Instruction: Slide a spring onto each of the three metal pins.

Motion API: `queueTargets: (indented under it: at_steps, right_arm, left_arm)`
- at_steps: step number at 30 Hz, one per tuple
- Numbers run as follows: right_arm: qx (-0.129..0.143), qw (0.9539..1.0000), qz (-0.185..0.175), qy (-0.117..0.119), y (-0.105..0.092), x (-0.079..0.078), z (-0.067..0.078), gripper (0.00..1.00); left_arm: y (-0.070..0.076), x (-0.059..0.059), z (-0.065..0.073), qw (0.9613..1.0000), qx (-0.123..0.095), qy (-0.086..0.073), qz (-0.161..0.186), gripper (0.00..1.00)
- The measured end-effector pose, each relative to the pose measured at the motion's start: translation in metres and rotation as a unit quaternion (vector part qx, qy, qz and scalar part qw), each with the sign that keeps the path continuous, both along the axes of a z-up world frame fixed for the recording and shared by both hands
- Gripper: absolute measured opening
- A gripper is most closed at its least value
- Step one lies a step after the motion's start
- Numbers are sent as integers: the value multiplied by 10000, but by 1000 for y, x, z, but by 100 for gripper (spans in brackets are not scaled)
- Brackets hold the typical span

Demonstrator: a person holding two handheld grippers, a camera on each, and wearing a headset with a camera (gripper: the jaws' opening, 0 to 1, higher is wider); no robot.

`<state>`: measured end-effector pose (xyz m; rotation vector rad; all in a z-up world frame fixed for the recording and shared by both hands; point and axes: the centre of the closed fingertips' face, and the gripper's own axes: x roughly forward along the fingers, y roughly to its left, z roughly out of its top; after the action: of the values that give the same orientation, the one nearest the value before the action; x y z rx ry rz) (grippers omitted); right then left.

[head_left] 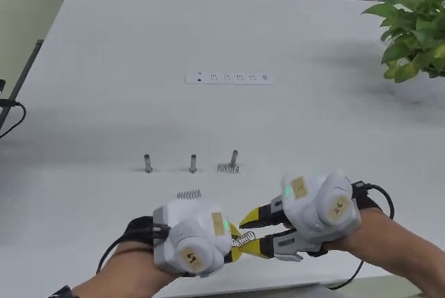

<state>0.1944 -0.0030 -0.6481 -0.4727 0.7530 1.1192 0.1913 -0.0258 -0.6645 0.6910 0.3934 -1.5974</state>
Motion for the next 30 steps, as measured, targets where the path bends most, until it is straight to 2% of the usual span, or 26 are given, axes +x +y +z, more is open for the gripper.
queueTargets:
  at_steps: [6, 9, 17, 21, 23, 27, 28, 30]
  right_arm:
    - [-171, 9996, 229, 10, 0, -4, -4, 16]
    - [-227, 9992, 336, -8, 1, -5, -6, 9]
    - [-225, 9990, 368, 71, 2, -8, -7, 9]
    - [-213, 9993, 317, 49, 1, -7, -7, 9]
    - [-208, 9995, 258, 22, -1, -5, -8, 9]
    - [-213, 9995, 215, 5, -3, -4, -8, 9]
    - [-197, 9996, 189, 9, -3, -4, -8, 9]
    - [-178, 9997, 158, 6, -5, -4, -8, 9]
  left_arm:
    - [1, 0, -1, 9999, 49, -52, -87, 2]
    - [2, 0, -1, 9999, 59, -47, -105, 2]
    - [2, -4, -4, 9998, 92, 32, -164, 2]
    - [1, -2, -4, 9999, 60, 95, -91, 3]
    - [0, 0, -4, 10000, 28, 72, -38, 3]
    - [1, 2, -4, 9998, 8, 188, 71, 5]
    - [2, 3, -5, 9995, 3, 281, 111, 7]
    - [4, 6, -5, 9990, -42, 371, 234, 8]
